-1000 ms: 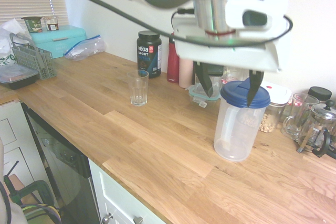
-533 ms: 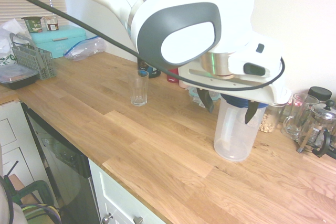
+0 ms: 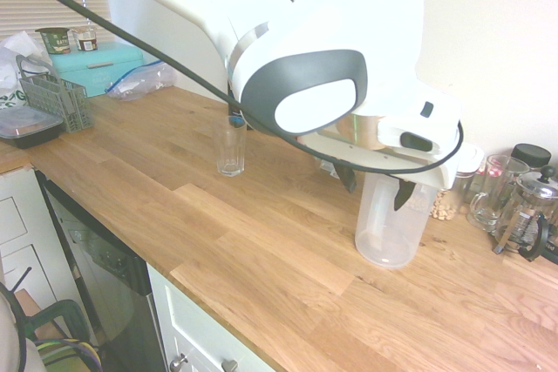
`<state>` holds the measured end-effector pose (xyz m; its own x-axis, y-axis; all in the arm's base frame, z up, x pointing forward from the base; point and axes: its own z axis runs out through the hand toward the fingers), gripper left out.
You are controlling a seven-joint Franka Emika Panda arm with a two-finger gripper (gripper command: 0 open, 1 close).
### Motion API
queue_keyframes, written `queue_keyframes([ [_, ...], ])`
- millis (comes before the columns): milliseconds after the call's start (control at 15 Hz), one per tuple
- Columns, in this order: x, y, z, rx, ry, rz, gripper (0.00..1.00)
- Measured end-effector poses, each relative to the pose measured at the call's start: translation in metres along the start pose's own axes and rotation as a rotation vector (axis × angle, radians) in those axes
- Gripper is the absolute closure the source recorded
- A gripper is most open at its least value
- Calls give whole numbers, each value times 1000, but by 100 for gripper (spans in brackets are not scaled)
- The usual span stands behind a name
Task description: Pour me some water
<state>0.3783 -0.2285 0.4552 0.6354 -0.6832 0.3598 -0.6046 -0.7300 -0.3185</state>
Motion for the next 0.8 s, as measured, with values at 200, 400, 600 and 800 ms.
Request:
queue_keyframes([
  [200, 2, 7, 3, 3, -1, -5, 100],
  [400, 5, 12, 2, 7, 3, -12, 100],
  [600, 10, 11, 2, 13, 7, -20, 100],
  [800, 13, 10, 5, 13, 2, -24, 100],
])
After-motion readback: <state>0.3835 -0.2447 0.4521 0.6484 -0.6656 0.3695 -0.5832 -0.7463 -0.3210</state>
